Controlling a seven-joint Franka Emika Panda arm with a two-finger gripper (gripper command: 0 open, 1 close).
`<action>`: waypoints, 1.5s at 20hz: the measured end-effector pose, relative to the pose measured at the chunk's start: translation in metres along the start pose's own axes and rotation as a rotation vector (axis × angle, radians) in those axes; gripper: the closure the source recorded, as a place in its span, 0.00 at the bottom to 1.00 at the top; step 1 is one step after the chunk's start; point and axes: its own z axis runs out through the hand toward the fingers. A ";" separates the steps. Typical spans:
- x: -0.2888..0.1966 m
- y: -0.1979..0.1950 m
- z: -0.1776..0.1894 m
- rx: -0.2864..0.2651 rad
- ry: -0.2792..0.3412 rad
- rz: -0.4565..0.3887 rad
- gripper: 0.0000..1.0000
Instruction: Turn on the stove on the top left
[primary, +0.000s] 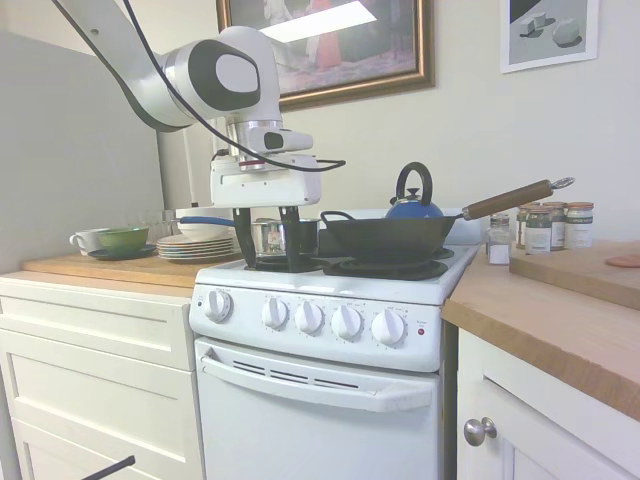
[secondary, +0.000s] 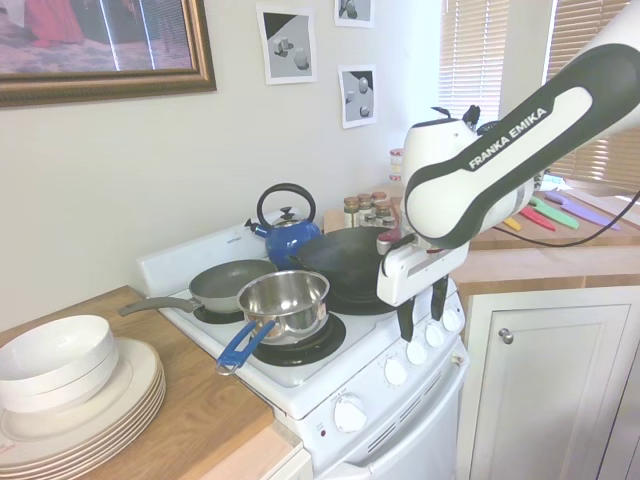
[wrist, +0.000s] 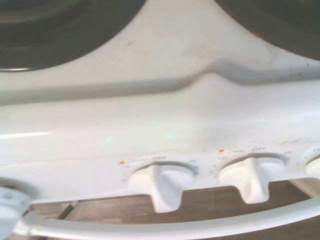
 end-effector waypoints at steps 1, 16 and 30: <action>0.002 0.000 0.004 -0.005 0.001 0.003 1.00; 0.019 0.007 0.041 -0.030 0.017 0.035 1.00; 0.023 0.004 0.051 -0.029 0.050 0.064 1.00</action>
